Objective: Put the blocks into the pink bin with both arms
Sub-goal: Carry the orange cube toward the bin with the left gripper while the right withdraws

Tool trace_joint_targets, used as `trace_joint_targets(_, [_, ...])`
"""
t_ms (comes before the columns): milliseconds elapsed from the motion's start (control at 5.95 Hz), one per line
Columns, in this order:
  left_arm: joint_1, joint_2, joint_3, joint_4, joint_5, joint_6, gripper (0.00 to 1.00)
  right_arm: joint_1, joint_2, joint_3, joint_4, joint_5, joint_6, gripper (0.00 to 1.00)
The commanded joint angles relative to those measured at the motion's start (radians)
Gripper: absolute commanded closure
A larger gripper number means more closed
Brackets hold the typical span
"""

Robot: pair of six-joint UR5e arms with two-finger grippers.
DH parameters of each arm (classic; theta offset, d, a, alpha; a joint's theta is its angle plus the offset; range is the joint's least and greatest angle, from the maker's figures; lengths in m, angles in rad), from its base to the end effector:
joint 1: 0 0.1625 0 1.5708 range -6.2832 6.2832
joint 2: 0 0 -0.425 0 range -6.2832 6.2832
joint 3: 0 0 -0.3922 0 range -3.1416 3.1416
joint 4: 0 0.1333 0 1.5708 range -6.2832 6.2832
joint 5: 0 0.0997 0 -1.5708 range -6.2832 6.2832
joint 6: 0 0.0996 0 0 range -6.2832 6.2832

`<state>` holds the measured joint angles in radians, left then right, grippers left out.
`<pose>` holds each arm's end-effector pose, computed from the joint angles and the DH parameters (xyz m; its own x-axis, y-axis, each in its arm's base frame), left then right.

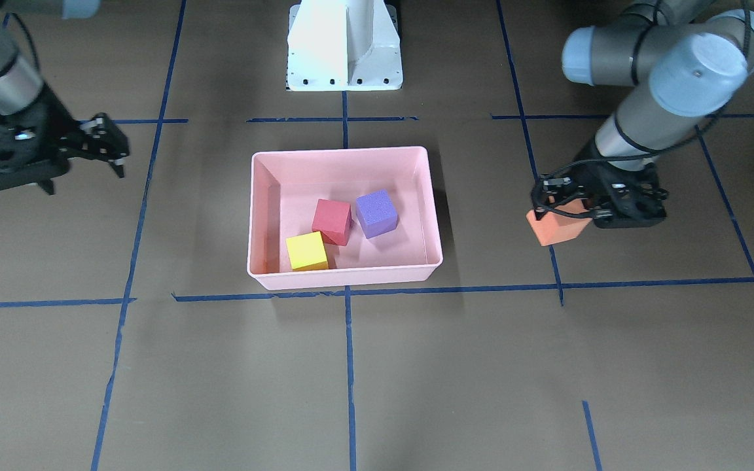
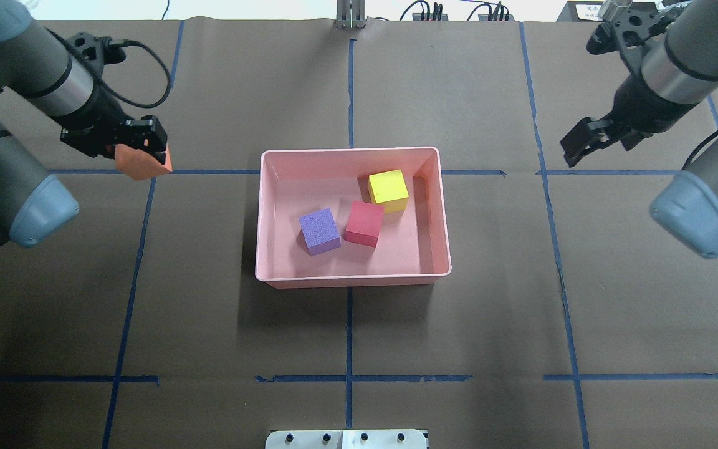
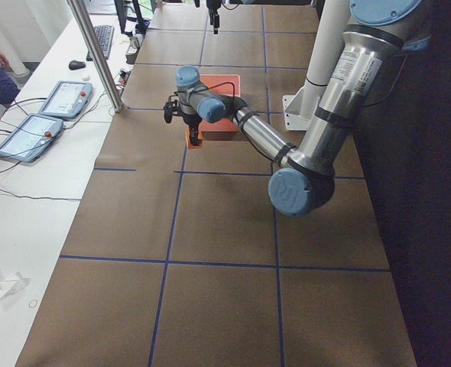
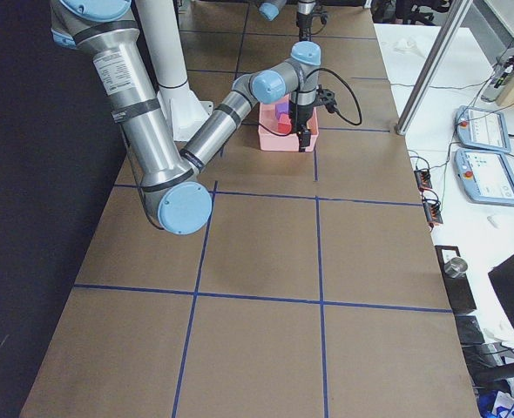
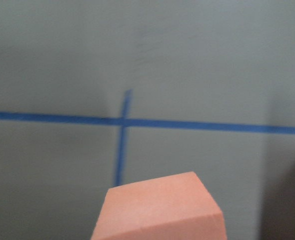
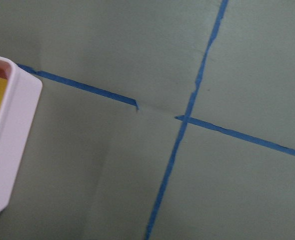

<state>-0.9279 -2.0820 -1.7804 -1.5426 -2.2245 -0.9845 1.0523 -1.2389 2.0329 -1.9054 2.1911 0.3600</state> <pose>0.3194 -0.5477 0.2715 0.6071 -0.0778 -0.7908 0.0801 0.9961 -0.0365 -0.2015 -0.5053 0.3130 0.6984 -0.3127 0.6438 0.2118 0.9495 0.2314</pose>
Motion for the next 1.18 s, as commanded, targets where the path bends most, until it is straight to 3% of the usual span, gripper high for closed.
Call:
trace_joint_targets(0, [0.093, -0.217, 0.039, 0.053, 0.008, -0.241, 0.51, 0.171, -0.135, -0.008, 0.000, 0.058, -0.296, 0.00])
trace_joint_targets(168, [0.139, -0.345, 0.129, 0.053, 0.041, -0.334, 0.50, 0.236, -0.196, -0.008, 0.005, 0.091, -0.402, 0.00])
trace_joint_targets(336, [0.176, -0.393, 0.194, 0.049, 0.087, -0.348, 0.01, 0.279, -0.244, -0.005, 0.011, 0.107, -0.462, 0.00])
trace_joint_targets(672, [0.173, -0.325, 0.127, 0.053, 0.088, -0.306, 0.00, 0.345, -0.333, 0.000, 0.025, 0.107, -0.562, 0.00])
trace_joint_targets(1008, [0.161, -0.139, -0.026, 0.061, 0.083, -0.141, 0.00, 0.414, -0.443, 0.015, 0.045, 0.119, -0.642, 0.00])
